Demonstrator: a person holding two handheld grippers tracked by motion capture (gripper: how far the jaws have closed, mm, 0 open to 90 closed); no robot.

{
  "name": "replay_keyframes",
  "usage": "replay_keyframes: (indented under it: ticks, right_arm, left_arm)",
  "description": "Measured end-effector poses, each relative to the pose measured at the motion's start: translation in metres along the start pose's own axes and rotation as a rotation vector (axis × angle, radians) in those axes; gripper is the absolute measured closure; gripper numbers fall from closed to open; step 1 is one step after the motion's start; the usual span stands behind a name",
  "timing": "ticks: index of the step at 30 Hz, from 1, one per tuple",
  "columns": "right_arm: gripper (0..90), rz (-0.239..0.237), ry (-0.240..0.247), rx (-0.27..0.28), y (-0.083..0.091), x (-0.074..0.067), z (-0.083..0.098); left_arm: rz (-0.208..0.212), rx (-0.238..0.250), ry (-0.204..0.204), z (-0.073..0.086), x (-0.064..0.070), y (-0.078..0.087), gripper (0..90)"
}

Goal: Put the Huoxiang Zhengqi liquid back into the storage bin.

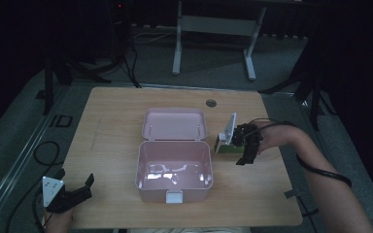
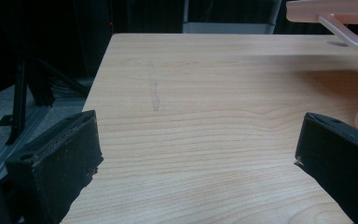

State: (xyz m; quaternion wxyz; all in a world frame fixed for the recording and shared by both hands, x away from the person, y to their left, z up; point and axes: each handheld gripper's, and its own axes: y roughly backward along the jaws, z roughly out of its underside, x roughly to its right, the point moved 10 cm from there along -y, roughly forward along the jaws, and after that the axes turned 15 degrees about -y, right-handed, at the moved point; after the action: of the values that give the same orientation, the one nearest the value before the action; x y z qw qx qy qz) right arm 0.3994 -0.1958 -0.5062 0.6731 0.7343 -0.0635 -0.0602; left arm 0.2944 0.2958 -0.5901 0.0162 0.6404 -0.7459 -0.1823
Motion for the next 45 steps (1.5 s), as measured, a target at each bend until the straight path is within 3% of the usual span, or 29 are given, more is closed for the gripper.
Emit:
replay_keyframes:
  ticks: [3,12,17,25,45]
  right_arm:
    - [20.9,0.014,-0.025,0.001,0.008,0.016,-0.002]
    - [23.1,0.06,-0.038,-0.005,0.01,0.048,-0.002]
    - [25.8,0.066,-0.049,-0.017,0.005,0.061,-0.001]
    - [29.6,0.088,-0.076,-0.084,-0.014,0.085,0.015]
    - [40.6,0.069,-0.083,-0.111,-0.051,0.095,0.016]
  left_arm:
    - [0.0,0.0,-0.001,0.0,0.0,0.0,0.3]
    - [0.0,-0.001,-0.001,0.0,0.0,0.0,0.3]
    - [0.001,0.0,0.0,0.0,0.0,0.0,0.3]
    - [-0.001,-0.002,0.0,0.0,0.001,0.0,0.3]
    - [0.004,0.004,0.0,0.0,0.001,0.001,0.3]
